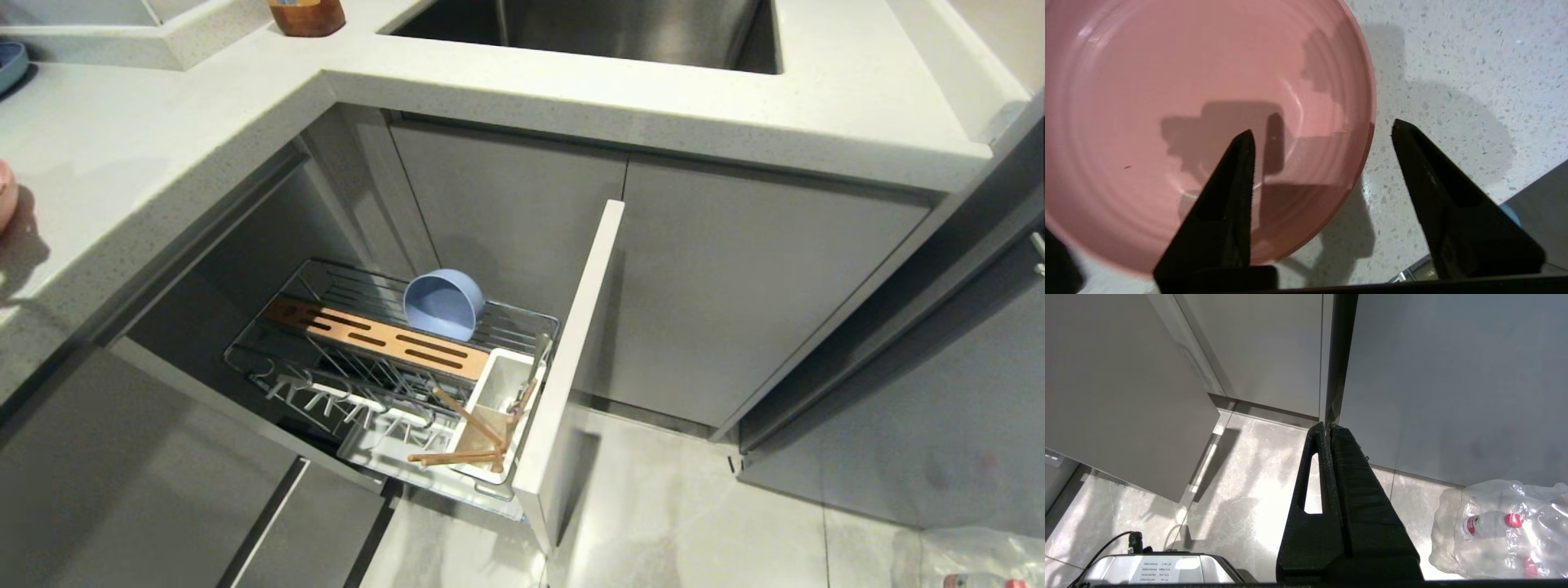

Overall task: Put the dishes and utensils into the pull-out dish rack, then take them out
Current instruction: Pick up the plate and place it in the cupboard

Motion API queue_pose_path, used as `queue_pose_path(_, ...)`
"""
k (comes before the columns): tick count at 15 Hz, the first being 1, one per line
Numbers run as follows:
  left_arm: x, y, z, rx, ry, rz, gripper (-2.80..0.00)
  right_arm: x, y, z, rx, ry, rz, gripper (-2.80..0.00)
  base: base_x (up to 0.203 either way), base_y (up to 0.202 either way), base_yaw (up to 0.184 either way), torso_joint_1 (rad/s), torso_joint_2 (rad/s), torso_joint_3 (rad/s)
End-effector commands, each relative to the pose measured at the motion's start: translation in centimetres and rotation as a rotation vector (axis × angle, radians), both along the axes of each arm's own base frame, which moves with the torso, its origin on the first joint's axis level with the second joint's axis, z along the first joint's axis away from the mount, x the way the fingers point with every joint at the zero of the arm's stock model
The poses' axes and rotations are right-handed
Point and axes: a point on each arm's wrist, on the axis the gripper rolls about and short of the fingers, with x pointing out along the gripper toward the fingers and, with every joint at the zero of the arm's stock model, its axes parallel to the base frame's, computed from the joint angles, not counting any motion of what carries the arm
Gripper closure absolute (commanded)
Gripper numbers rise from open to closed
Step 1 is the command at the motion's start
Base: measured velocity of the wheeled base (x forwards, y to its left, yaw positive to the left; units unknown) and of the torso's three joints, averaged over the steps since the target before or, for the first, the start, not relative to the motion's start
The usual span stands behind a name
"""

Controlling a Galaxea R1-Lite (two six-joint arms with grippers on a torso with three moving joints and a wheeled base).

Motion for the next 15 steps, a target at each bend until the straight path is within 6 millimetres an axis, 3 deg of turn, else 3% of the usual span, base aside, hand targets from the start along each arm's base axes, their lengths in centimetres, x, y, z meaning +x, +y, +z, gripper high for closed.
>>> queue_pose_path(1, 1.7, 0.5, -0.9, -0.021, 0.045, -0.003, -2.8, 0.0, 0.0, 0.0, 0.0, 0.002, 0.0, 0.0, 0.0, 0.0, 0.0, 0.0, 0.0, 0.0)
queue_pose_path(15, 5.3, 1.6, -2.0, -0.031, 0.041, 0.002, -2.8, 0.0, 0.0, 0.0, 0.0, 0.0, 0.0, 0.0, 0.0, 0.0, 0.0, 0.0, 0.0, 0.0)
